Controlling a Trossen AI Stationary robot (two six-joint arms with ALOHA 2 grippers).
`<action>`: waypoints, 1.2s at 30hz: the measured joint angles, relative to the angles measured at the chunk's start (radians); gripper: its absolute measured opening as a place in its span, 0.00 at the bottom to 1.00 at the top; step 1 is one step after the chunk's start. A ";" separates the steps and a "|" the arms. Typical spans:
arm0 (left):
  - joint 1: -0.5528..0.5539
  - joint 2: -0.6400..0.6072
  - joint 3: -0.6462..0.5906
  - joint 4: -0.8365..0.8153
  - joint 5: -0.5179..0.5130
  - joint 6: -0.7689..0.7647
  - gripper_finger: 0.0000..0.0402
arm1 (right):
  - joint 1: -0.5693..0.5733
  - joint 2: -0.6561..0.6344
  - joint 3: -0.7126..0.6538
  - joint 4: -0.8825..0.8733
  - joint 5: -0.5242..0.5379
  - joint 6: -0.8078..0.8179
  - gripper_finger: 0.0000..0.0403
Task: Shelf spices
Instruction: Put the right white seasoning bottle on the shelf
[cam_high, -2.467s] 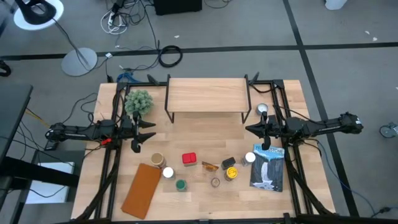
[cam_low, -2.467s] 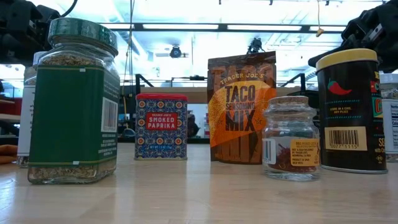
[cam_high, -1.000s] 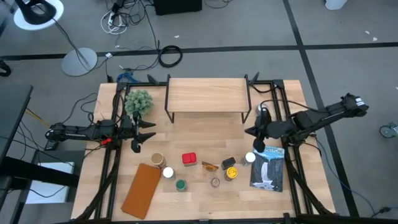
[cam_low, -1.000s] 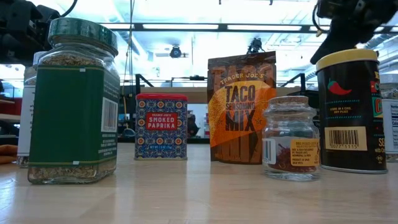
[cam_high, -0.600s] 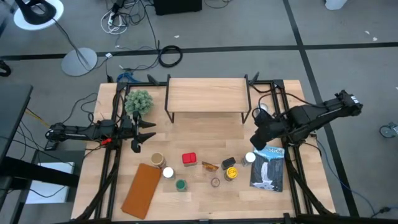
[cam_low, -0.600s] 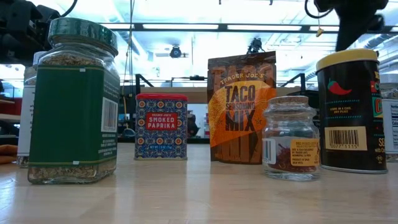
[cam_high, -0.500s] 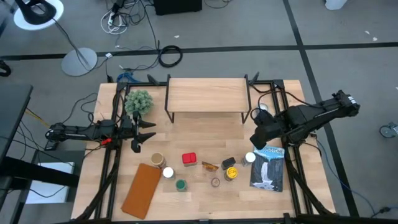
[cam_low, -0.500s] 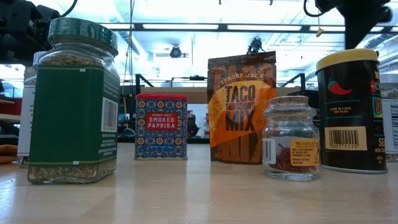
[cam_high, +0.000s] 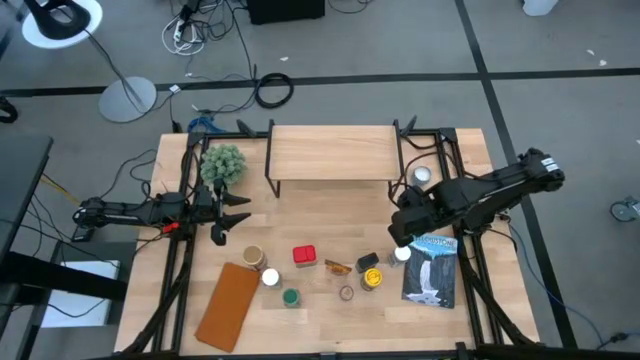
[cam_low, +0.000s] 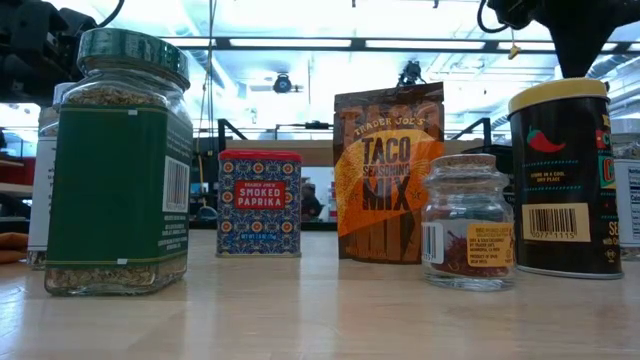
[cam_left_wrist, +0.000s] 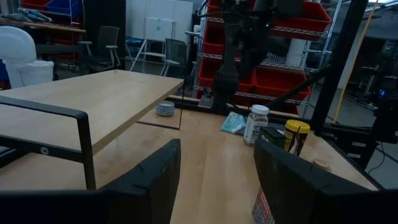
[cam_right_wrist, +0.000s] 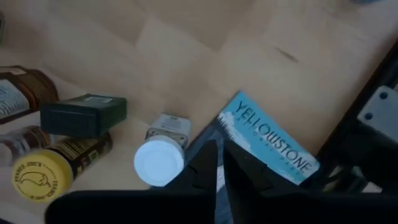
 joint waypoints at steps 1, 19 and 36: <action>0.000 0.000 0.000 0.000 0.000 0.000 0.52 | 0.000 0.005 0.000 -0.001 -0.006 0.001 0.10; 0.000 0.000 0.000 0.000 0.000 0.000 0.52 | 0.045 0.104 0.000 0.176 -0.037 0.146 0.57; 0.000 0.000 0.000 0.001 0.000 0.000 0.52 | 0.123 0.280 0.004 0.208 -0.110 0.231 0.71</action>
